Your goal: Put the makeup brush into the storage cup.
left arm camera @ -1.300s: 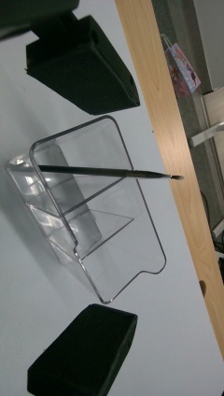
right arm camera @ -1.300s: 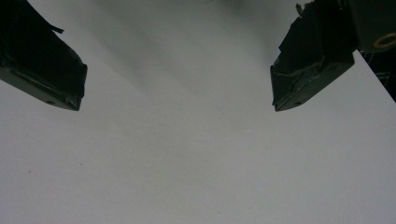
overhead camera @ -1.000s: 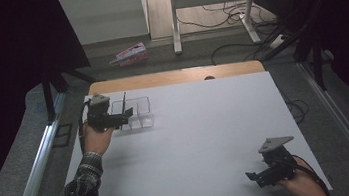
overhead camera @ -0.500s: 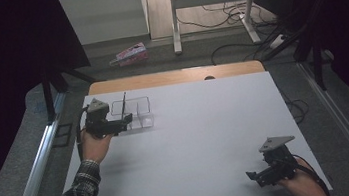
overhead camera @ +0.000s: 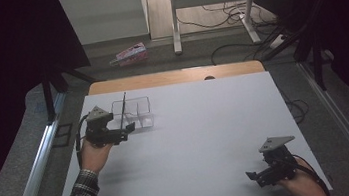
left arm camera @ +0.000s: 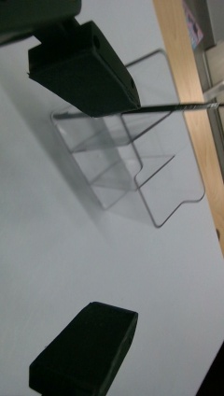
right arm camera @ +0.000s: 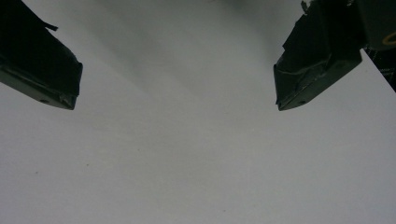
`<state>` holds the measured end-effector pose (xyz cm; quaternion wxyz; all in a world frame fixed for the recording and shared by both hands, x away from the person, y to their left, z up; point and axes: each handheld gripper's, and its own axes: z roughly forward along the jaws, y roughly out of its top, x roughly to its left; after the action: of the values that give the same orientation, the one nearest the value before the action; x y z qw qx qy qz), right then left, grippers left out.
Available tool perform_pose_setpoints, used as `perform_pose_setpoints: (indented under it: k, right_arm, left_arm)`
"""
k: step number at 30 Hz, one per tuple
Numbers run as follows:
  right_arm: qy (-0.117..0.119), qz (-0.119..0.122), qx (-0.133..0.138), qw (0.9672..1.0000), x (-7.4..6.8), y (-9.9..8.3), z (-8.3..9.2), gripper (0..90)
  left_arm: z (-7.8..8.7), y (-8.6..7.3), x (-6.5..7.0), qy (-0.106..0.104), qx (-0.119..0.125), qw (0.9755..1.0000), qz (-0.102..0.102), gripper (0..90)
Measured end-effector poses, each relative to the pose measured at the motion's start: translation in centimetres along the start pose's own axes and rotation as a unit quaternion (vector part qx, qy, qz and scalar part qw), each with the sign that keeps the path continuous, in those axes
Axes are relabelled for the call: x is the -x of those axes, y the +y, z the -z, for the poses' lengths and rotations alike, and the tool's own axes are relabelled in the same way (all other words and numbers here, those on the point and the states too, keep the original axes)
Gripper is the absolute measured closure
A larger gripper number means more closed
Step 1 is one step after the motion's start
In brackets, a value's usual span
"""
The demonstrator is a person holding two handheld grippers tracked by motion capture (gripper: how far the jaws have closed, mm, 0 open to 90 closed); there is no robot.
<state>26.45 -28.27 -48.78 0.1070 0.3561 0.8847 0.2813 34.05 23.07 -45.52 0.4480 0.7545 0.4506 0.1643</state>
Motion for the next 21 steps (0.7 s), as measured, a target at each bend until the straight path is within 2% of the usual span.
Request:
perform_pose_setpoints:
  k: [7, 16, 21]
  right_arm:
    - [0.000, 0.002, -0.001, 1.0000, 0.0, 0.0, 0.0, 1.1]
    - [0.000, 0.003, 0.000, 1.0000, -0.1, 0.0, 0.0, 1.4]
    - [0.000, 0.003, 0.000, 1.0000, -0.1, 0.0, 0.0, 1.4]
  left_arm:
    - [0.5, -1.2, 0.2, -0.010, 0.001, 0.9999, 0.005, 2.3]
    - [0.2, -1.8, 0.7, 0.003, -0.006, 1.0000, 0.000, 1.2]
    - [0.2, -2.1, 1.2, 0.000, -0.010, 0.9999, -0.005, 1.0]
